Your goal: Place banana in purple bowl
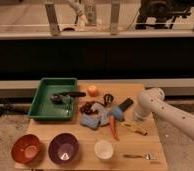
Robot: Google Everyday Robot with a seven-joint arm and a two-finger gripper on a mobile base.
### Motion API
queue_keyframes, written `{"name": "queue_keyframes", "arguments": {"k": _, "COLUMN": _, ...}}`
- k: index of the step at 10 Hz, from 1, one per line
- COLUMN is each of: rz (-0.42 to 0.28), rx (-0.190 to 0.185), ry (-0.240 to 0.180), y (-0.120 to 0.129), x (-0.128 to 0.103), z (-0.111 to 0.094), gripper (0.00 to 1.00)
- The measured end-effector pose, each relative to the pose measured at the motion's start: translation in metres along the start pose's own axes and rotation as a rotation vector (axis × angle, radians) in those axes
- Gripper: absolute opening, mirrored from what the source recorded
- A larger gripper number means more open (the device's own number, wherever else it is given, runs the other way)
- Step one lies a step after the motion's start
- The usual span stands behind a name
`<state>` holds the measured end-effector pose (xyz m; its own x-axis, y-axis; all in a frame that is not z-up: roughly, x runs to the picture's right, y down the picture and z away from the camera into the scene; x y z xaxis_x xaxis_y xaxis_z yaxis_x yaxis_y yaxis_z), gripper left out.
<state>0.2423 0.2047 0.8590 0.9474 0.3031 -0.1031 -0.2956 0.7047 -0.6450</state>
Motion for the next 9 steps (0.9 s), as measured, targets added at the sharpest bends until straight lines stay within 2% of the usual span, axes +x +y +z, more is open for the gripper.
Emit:
{"name": "queue_keyframes", "arguments": {"k": 3, "rz": -0.005, "rx": -0.008, "ry": -0.002, "y": -0.001, "x": 0.000, "z": 0.001, "gripper": 0.07}}
{"name": "queue_keyframes", "arguments": {"k": 4, "rz": -0.005, "rx": -0.010, "ry": -0.010, "y": -0.002, "x": 0.001, "z": -0.001, "gripper": 0.02}}
{"name": "queue_keyframes", "arguments": {"k": 6, "rz": -0.006, "rx": 0.004, "ry": -0.022, "y": -0.005, "x": 0.001, "z": -0.017, "gripper": 0.00}}
{"name": "queue_keyframes", "arguments": {"k": 9, "rz": -0.035, "rx": 0.046, "ry": -0.043, "y": -0.008, "x": -0.006, "z": -0.063, "gripper": 0.00}}
